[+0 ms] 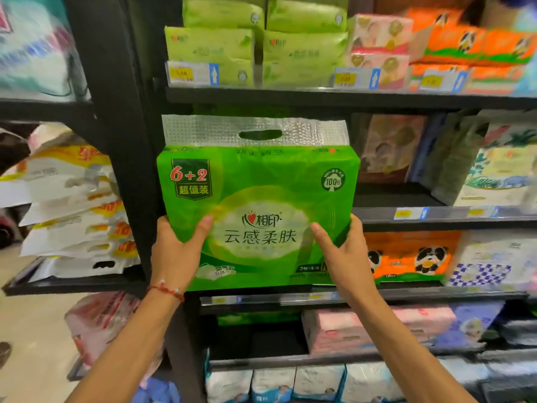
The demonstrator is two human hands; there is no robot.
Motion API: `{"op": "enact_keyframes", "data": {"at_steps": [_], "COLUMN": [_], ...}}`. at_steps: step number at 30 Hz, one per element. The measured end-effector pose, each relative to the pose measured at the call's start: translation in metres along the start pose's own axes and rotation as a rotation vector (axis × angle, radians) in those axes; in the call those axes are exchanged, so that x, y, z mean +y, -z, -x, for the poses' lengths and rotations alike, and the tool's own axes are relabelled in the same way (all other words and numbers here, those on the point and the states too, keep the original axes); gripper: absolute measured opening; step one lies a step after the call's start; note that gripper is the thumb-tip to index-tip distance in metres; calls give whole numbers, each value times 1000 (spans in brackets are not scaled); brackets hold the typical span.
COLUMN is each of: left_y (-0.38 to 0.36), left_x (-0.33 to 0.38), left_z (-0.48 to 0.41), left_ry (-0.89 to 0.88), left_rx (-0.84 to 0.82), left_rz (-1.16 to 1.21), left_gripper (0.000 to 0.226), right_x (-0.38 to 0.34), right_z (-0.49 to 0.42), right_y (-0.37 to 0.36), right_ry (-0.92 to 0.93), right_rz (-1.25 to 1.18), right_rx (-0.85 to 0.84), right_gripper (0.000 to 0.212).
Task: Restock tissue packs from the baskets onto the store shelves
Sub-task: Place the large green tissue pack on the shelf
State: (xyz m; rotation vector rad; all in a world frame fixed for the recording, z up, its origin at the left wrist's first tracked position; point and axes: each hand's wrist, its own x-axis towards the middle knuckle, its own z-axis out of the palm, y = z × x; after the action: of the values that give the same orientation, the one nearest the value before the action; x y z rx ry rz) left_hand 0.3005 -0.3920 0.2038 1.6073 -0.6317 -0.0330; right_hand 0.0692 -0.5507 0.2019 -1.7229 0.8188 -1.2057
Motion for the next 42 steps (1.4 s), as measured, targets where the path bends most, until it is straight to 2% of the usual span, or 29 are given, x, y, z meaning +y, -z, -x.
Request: {"op": "enact_keyframes", "data": {"at_steps": [4,9,13,19,23,25,28,29,32,33,38,42], "left_y": [12,13,13,19,28,29,27,27,29,31,38,32], "left_x": [25,46,64,85,87,85,85,87,86,85,90,107], "left_z": [-19,-43,-63,-91,-96,-97,-92,-89,-80,-78,-73,-71], "left_ry": [-56,-30,16,198,320,350,336,328,270,267,238,192], "left_rx": [-25,-96,-140,-168,-246,-244,-233,-229,-225,-231,-222,-229], "left_rz": [107,244,338,318,281,281,324,336,347,348,416,451], "left_gripper": [81,79,79,114,139,143,110,95,30,22,16,24], "right_x": [-14,-31,-48,-69,-80,-81,-78,-81,-82,-82,-82,-88], "right_z": [-22,-45,-67,-94,-106,-110,-105,-99,-85,-82,-78,-82], "right_y": [-8,-7,-7,-4,1,5,6,5,5,6,9,15], "right_ry": [3,32,35,-44,-139,-171,-230,-230,-201,-183,-109,-28], "right_rz": [15,-20,-192,-147,-79,-79,-117,-152,-228,-236,-237,-251], "right_rx": [94,60,13,-22,-31,-55,-107,-115,-146,-152,-130,-84], "right_gripper": [49,50,79,97,129,133,131,124,99,93,90,76]}}
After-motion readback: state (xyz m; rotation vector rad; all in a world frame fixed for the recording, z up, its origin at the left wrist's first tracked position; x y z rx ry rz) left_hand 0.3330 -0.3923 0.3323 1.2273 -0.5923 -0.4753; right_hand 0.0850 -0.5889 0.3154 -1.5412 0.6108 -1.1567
